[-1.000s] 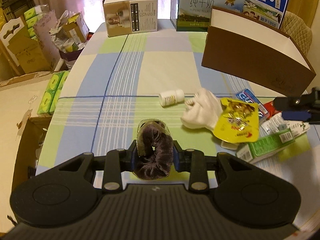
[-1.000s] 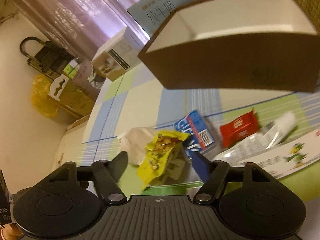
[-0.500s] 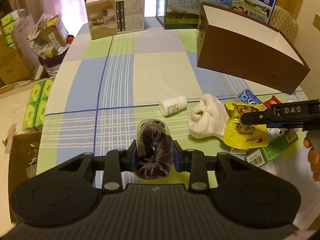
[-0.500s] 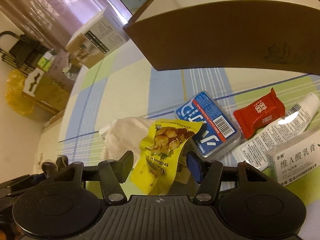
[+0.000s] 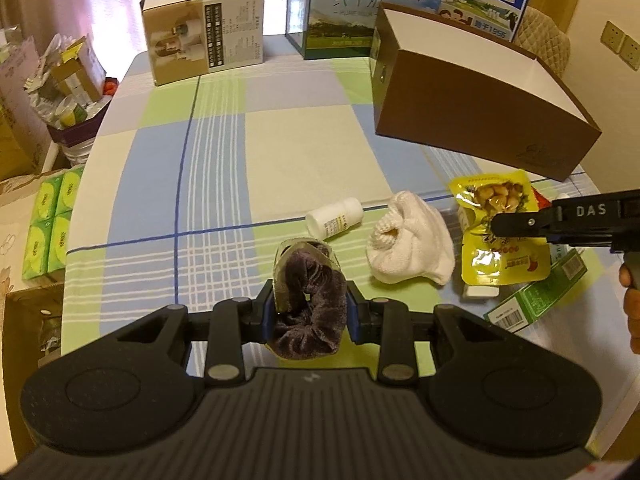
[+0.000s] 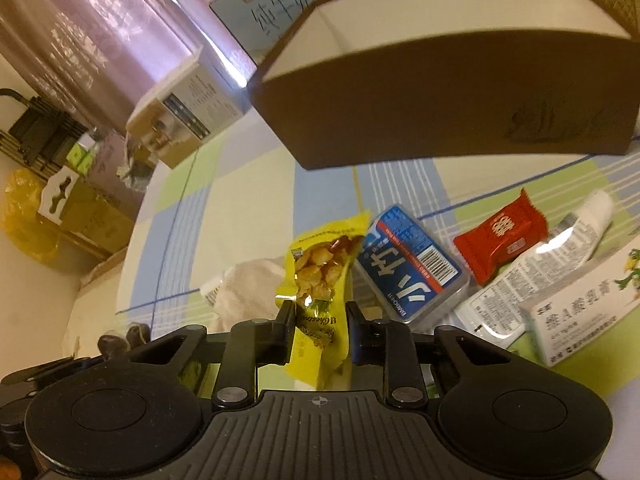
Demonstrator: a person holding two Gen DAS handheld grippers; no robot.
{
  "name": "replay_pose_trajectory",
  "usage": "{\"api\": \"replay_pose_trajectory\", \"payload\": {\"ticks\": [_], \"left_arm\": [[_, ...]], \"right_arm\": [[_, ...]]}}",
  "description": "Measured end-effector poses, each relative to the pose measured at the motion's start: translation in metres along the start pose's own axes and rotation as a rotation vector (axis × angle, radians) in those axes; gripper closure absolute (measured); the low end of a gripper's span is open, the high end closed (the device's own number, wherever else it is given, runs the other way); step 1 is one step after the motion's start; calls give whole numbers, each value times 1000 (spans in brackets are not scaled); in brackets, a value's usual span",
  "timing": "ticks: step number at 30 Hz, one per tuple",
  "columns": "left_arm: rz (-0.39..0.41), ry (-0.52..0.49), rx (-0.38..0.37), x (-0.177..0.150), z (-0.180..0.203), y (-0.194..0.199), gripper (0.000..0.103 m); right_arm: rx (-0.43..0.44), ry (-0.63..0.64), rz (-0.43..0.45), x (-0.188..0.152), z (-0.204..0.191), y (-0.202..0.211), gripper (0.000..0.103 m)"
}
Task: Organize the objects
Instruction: 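Carry the scrunchie with the left tool while the right tool grasps the yellow snack packet, then carry both held items over the open brown box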
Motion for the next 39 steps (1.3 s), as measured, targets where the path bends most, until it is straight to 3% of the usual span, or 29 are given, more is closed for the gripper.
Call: {"api": "replay_pose_trajectory", "payload": {"ticks": [8,15,18,24,39], "left_arm": [[26,-30,-22,14,16,5,74],[26,-37,-23,17,36,5,74],[23,-31,-17,17,44,5,74],[22,-26,-5,19,59,6,74],[64,-70,-1,50,105,10,73]], "right_arm": [[22,-26,54,5,5,29,81],[-8,-113,25,13,37,31,81],[24,-160,11,18,51,35,81],[50,-139,62,32,59,55,88],[54,-78,155,57,75,96,88]]}}
Point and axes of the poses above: each gripper's, at about its wrist camera, not at the fingertips, and y roughly against the way its jaws point, z to its right, x to its top, the point moved 5 cm from there along -y, roughly the way its jaws point, and after that the axes turned 5 degrees about x, right-handed, at the moved point
